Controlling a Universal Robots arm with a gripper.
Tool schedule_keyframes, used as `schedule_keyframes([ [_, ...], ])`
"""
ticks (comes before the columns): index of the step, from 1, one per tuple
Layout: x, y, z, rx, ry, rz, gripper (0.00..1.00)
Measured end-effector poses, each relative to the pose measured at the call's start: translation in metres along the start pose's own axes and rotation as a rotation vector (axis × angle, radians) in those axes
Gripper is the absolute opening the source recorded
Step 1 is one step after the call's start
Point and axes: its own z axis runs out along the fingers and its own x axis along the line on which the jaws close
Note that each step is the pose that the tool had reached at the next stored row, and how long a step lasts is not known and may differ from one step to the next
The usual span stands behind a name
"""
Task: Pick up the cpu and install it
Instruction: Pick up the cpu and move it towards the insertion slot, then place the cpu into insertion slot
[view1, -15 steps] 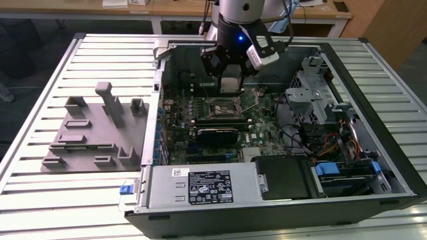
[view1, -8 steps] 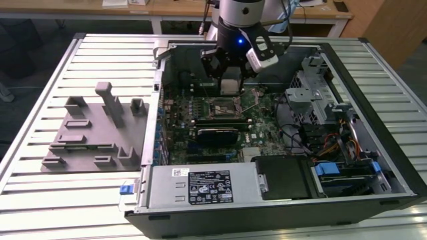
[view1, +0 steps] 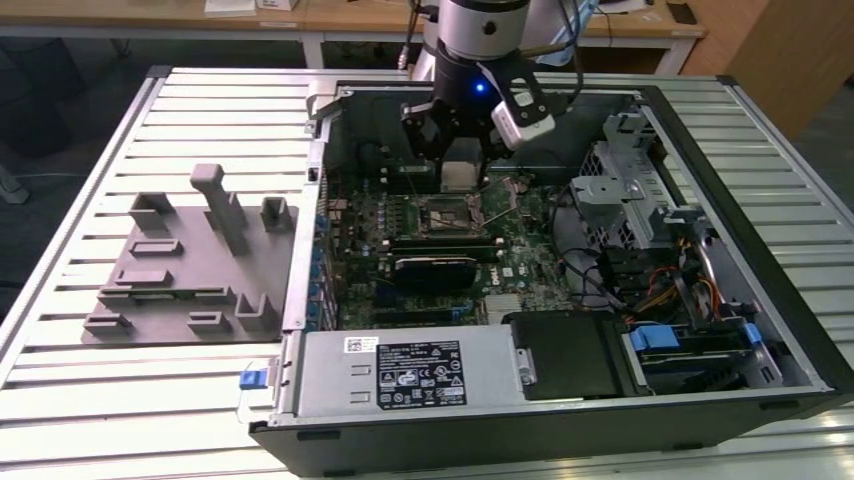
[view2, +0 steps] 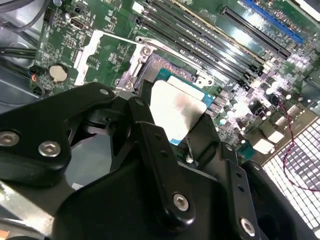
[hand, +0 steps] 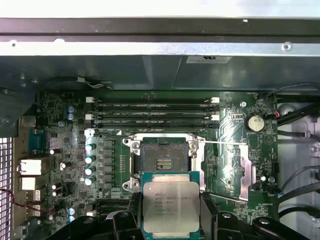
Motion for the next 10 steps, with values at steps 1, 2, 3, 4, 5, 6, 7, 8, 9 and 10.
schedule_keyframes([
  [1,0.0,0.0,0.0,0.0002,0.0001,0.0,0.54],
  [2,0.0,0.0,0.0,0.0002,0.0001,0.0,0.54],
  [3,0.0,0.0,0.0002,0.0001,0.0001,0.0,0.54],
  [4,0.0,0.0,0.0004,0.0,0.0001,0.0,0.54],
  [5,0.0,0.0,0.0004,0.0,0.0,0.0,0.54],
  [6,0.0,0.0,0.0004,0.0,0.0,0.0,0.54],
  [7,0.0,0.0,0.0004,0.0001,0.0001,0.0,0.54],
  [8,0.0,0.0,0.0004,0.0,0.0001,0.0,0.54],
  [9,0.0,0.0,0.0004,0.0001,0.0001,0.0,0.54],
  [10,0.0,0.0,0.0004,0.0001,0.0,0.0,0.54],
])
